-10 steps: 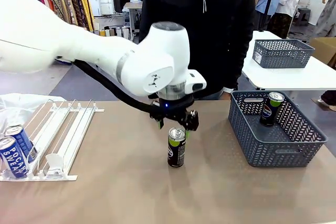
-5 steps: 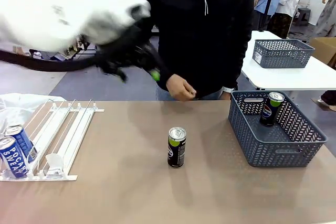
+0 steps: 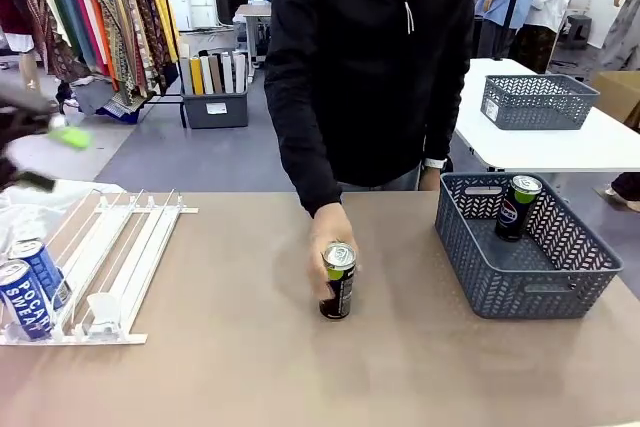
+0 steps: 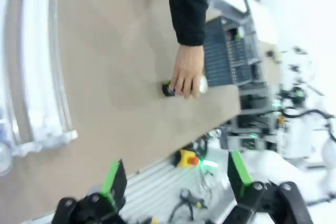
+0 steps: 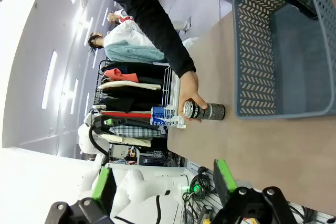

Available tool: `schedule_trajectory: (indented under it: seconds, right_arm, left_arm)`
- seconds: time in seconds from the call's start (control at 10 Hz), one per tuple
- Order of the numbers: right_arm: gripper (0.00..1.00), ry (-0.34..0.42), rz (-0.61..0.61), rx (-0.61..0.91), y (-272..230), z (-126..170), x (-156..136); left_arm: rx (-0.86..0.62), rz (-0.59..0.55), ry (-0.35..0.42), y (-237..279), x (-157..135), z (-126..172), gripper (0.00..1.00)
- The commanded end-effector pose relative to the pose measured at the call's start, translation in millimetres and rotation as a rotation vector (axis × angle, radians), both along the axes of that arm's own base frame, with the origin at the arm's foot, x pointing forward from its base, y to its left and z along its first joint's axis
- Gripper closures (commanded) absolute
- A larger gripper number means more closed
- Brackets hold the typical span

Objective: Retrieve and store the cans from the dispenser.
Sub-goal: Pick up the last remaining can from one row of the Automatic Can Dispenser and place it in the middle of the table, then pick up one can from the Automatic Can Dispenser and place it in the middle of the table.

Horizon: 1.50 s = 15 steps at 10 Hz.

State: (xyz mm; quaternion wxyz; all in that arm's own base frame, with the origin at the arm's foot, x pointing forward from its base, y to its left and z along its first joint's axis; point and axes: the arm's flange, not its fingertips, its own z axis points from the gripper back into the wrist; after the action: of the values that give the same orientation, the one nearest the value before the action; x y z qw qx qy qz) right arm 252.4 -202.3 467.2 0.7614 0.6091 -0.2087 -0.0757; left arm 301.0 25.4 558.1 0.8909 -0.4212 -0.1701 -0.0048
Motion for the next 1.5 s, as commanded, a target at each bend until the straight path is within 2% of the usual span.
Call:
schedule_trajectory:
  seconds: [0.0,0.2,0.3,0.4,1.3,1.4]
  right_arm:
    - [0.0,-0.016,0.001,0.011,-1,2,0]
    - [0.0,-0.016,0.001,0.011,-1,2,0]
    - [0.0,-0.016,0.001,0.011,-1,2,0]
    - [0.0,-0.016,0.001,0.011,-1,2,0]
    - [0.0,-0.016,0.001,0.011,-1,2,0]
    - [0.0,-0.016,0.001,0.011,-1,2,0]
  left_arm:
    - [-0.185,-0.029,0.01,59,-12,-25,0.0]
    - [-0.256,-0.021,0.044,85,-16,-52,0.0]
    - [-0.209,-0.06,0.087,80,-11,-57,0.0]
    - [-0.237,-0.004,0.018,93,-29,-43,0.0]
    - [-0.237,-0.004,0.018,93,-29,-43,0.0]
    - [-0.222,0.01,0.042,93,-31,-42,0.0]
